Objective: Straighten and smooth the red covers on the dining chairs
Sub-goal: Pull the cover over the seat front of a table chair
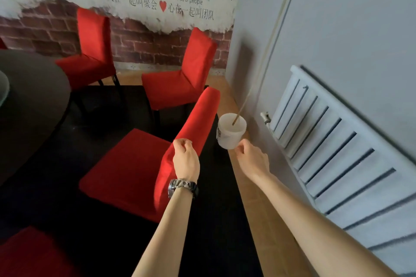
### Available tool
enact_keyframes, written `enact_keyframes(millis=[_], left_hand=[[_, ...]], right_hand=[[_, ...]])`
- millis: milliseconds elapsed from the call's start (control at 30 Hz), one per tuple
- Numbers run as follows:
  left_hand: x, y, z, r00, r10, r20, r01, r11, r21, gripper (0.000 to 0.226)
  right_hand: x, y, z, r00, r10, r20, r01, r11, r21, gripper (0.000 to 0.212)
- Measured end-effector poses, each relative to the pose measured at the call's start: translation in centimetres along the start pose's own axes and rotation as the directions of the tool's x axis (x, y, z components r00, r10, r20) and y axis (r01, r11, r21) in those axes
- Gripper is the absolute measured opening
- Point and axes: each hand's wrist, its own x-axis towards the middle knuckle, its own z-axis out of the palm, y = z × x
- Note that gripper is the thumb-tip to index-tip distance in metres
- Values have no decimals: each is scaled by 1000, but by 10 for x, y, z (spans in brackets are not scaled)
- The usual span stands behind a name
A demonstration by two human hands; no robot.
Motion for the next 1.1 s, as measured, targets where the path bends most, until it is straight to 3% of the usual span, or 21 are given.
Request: enact_keyframes(millis=[333, 467, 567, 667, 767, 833, 900, 1000, 1100], left_hand=[[73, 9, 63, 994, 47, -94, -34, 991, 132, 18], [101, 11, 80, 951, 148, -271, -59, 948, 313, 13], [117, 12, 90, 885, 199, -420, 32, 875, 483, 14], [124, -1, 102, 847, 256, -467, 191, 673, 715, 23], [129, -8, 107, 865, 294, -407, 219, 507, 834, 46], [127, -9, 103, 922, 218, -320, 194, 456, 869, 72], [124, -10, 96, 966, 164, -201, 120, 401, 908, 93], [125, -16, 84, 995, 79, -67, 37, 333, 942, 106], [130, -16, 79, 995, 61, -73, 51, 312, 949, 106]], right_hand=[[132, 4, 6, 991, -126, 34, 126, 992, 16, 20], [194, -3, 10, 961, -249, 121, 251, 968, -3, 17], [232, -11, 9, 900, -389, 197, 400, 916, -20, 16], [265, -12, 11, 777, -586, 229, 620, 776, -115, 35], [292, -14, 18, 472, -772, 425, 878, 456, -145, 79], [303, -15, 31, 322, -747, 582, 945, 290, -150, 103], [311, -16, 45, 255, -719, 646, 967, 202, -156, 114], [328, -20, 58, 183, -763, 620, 981, 100, -166, 108], [349, -22, 61, 191, -790, 583, 975, 82, -208, 108]])
